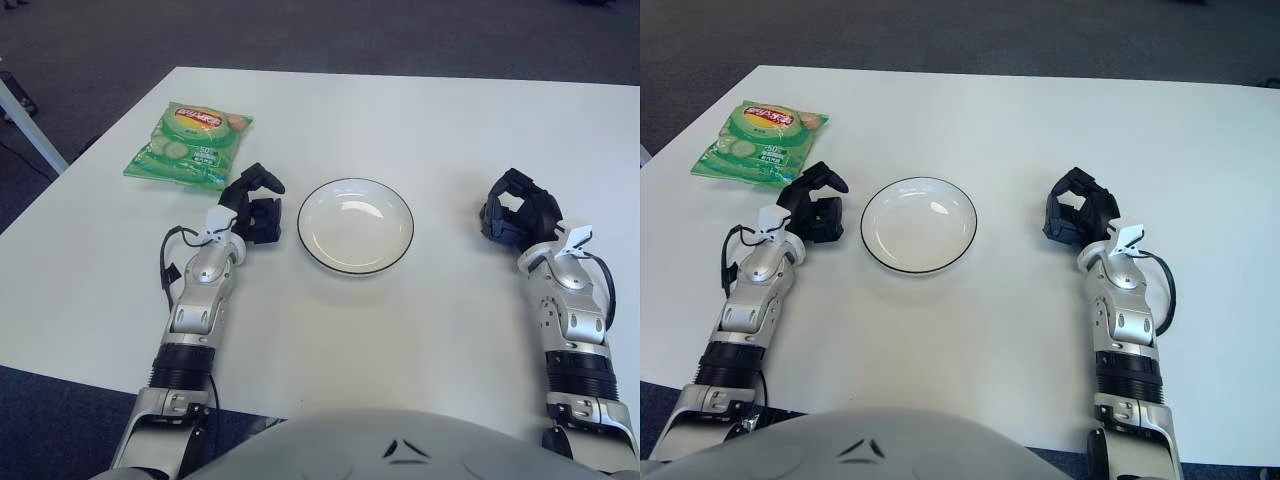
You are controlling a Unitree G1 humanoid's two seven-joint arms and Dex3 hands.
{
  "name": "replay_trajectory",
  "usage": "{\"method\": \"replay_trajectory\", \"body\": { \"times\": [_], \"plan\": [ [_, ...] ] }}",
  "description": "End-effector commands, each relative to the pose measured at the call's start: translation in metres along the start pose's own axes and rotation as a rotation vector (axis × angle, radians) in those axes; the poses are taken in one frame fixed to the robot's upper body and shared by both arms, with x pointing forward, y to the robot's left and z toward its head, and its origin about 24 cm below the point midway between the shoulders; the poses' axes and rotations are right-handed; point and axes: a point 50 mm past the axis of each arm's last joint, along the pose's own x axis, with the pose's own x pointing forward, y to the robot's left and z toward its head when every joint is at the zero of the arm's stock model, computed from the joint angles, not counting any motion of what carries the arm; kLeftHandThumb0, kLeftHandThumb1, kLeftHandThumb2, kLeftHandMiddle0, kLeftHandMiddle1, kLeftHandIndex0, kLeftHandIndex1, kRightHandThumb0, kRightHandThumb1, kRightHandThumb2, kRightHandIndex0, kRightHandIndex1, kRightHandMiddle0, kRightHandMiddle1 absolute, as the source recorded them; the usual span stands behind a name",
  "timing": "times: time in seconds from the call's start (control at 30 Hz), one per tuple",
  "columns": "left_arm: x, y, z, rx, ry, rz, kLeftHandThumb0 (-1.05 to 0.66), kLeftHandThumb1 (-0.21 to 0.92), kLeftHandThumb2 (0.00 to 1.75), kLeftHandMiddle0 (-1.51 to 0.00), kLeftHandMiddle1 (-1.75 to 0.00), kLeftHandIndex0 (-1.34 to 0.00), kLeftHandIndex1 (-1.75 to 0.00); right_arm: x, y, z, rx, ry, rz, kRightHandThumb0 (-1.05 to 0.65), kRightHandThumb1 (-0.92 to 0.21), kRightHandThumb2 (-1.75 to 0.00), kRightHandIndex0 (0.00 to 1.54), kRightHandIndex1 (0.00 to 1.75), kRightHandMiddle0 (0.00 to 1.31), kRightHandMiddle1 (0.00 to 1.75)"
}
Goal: Put the snack into the plate.
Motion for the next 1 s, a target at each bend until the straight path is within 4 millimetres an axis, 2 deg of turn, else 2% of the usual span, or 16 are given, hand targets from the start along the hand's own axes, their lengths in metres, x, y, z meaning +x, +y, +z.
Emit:
{"method": "replay_trajectory", "body": {
  "times": [0.0,0.97],
  "plan": [
    [-0.0383,-0.0168,-0.0555,-0.085,0.238,0.015,-0.46,0.37,1.25,-1.27,-1.75,-0.57,-1.75,-0.0150,0.0038,-0.0394,0.053,0.182,-0.013,-0.47,-0.35,-1.27,1.29,1.75,0.58,1.75],
    [-0.0387,-0.0170,-0.0542,-0.085,0.235,0.022,-0.46,0.37,1.26,-1.27,-1.75,-0.57,-1.75,-0.0153,0.0046,-0.0388,0.062,0.186,-0.006,-0.47,-0.35,-1.28,1.29,1.75,0.59,1.75]
  ]
}}
